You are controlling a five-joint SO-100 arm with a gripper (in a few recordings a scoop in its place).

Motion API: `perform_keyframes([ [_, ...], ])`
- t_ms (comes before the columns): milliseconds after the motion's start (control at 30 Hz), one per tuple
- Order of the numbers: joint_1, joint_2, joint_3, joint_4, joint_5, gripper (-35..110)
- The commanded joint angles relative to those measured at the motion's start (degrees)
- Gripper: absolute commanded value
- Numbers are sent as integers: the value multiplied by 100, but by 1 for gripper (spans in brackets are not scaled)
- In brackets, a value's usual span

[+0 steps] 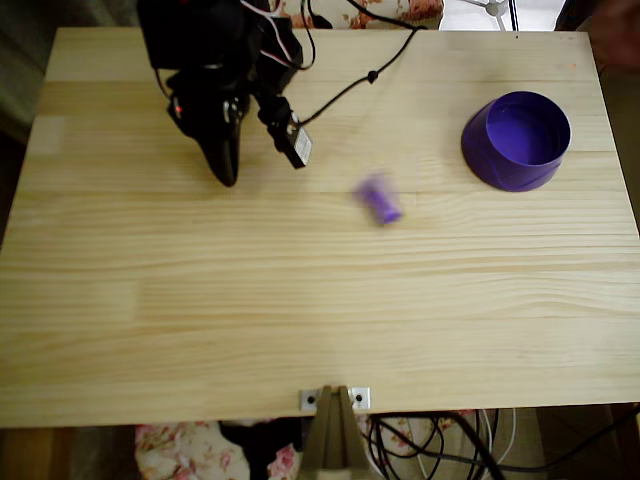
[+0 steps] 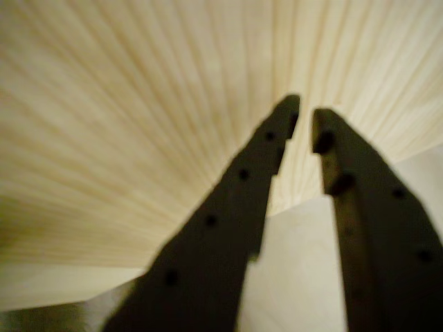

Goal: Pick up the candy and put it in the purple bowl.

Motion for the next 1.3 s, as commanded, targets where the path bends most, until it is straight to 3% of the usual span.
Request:
perform_keyframes([
  [0, 114, 176, 35, -88, 114, 0],
  [1267, 88, 176, -9, -211, 431, 0],
])
